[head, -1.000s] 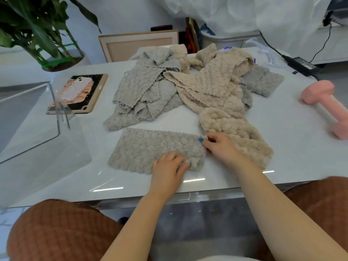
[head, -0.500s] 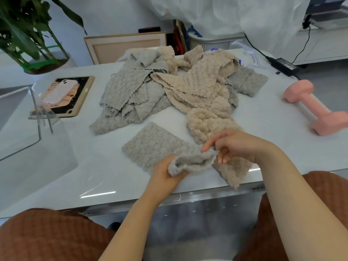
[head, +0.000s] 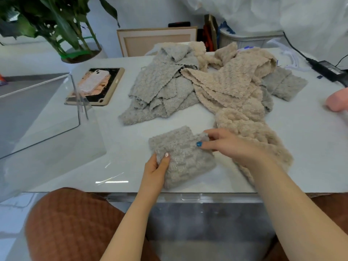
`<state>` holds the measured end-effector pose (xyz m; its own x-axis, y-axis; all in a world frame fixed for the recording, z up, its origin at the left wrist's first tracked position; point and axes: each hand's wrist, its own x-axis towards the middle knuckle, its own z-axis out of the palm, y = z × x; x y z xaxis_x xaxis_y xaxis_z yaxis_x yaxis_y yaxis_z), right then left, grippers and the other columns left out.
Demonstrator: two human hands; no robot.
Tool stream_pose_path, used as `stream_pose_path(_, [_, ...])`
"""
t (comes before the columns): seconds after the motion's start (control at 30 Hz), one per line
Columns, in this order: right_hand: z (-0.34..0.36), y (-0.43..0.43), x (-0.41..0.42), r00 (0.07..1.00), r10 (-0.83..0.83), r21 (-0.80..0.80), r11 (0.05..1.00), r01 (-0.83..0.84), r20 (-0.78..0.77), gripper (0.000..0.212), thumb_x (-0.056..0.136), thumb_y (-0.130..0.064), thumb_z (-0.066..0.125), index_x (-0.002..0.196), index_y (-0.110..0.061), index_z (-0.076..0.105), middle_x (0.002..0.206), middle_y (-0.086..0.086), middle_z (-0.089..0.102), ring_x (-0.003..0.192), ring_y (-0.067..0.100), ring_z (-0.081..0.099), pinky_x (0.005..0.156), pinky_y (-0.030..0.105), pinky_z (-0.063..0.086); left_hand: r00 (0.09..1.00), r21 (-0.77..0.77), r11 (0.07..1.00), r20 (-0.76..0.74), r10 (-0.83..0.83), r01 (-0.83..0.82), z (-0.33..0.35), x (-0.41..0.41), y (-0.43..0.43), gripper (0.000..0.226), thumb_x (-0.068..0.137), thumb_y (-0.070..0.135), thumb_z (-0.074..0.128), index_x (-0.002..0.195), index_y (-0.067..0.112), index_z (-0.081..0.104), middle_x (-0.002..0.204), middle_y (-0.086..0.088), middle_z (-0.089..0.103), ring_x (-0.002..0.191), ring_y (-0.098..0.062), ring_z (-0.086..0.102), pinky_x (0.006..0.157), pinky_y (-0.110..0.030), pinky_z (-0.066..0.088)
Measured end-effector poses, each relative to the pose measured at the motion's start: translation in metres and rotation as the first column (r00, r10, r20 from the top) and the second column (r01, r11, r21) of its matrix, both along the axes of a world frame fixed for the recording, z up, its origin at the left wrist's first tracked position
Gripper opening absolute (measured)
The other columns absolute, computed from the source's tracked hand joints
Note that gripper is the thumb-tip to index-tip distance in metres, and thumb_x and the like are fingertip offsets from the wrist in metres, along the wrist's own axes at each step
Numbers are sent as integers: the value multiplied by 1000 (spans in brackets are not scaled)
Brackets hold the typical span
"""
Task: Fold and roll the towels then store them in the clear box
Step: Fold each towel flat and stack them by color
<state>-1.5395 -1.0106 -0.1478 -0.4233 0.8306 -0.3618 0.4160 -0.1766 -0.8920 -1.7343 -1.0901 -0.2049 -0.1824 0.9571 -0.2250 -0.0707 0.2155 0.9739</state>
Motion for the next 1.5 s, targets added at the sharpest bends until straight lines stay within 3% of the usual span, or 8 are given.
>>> stream_pose_path(0.23, [-51, 31, -59, 931, -197, 297, 949, 103, 306, 19, 91, -16, 50, 73, -16, 44, 71, 0, 49, 75, 24, 50, 53, 28, 30, 867, 50, 998, -496, 51, -30, 5, -24, 48, 26, 93, 16, 55, 117, 21, 46, 90, 14, 51, 82, -7, 55, 62, -10, 39])
stream_pose_path(0.5, [-74, 43, -58, 879, -244, 594, 803, -55, 411, 42, 99, -24, 39, 141, -22, 39, 98, 2, 52, 78, 21, 53, 57, 32, 38, 635, 175, 984, -764, 114, 34, -34, -33, 74, 35, 99, 27, 42, 129, 14, 54, 111, -6, 61, 102, -24, 55, 87, -34, 42])
stream_pose_path(0.6, [-92, 41, -56, 804, -301, 669, 727, -154, 512, 47, 97, -26, 35, 144, -24, 38, 106, 5, 49, 66, 23, 51, 45, 27, 23, 420, 207, 978, -890, 175, 31, -45, -29, 75, 42, 94, 34, 35, 118, 12, 62, 99, -7, 57, 90, -26, 53, 76, -35, 37])
stream_pose_path(0.77, [-100, 44, -56, 821, -346, 734, 668, -124, 454, 54, 87, -35, 26, 129, -18, 55, 116, 5, 50, 60, 22, 55, 46, 22, 31, 343, 188, 981, -919, 196, -57, -51, -30, 78, 38, 88, 39, 33, 100, 15, 60, 103, -2, 52, 95, -22, 48, 83, -37, 31])
stream_pose_path(1.03, [-81, 50, -50, 876, -201, 524, 849, -67, 438, 35, 85, -26, 45, 118, -17, 47, 114, -3, 49, 77, 22, 56, 60, 30, 37, 543, 158, 987, -827, 146, -25, -44, -33, 75, 31, 85, 37, 42, 108, 22, 57, 107, 5, 55, 101, -17, 47, 83, -27, 23])
stream_pose_path(1.13, [-55, 50, -49, 882, 56, 202, 965, -169, 468, 51, 82, -16, 55, 129, -20, 39, 109, 0, 50, 82, 20, 57, 67, 30, 45, 544, -93, 990, -828, -134, 102, -28, -44, 72, 38, 88, 41, 45, 121, 27, 55, 115, 5, 57, 109, -18, 50, 92, -31, 30])
stream_pose_path(1.27, [-21, 46, -47, 865, 213, 81, 957, -279, 455, 15, 77, -2, 56, 79, -17, 56, 78, 1, 57, 68, 18, 60, 53, 24, 48, 528, -477, 788, -586, -615, 389, 25, -56, 73, 22, 84, 27, 65, 100, 12, 63, 89, 1, 55, 79, -14, 52, 69, -27, 38])
stream_pose_path(1.5, [13, 40, -32, 980, -143, 740, 672, -6, 138, 33, 65, 9, 56, 68, -22, 44, 73, -12, 43, 68, 14, 43, 59, 32, 34, 710, 288, 907, -704, -17, 308, 89, -56, 67, 28, 71, 0, 69, 74, 24, 56, 82, 5, 51, 74, -9, 49, 66, -25, 39])
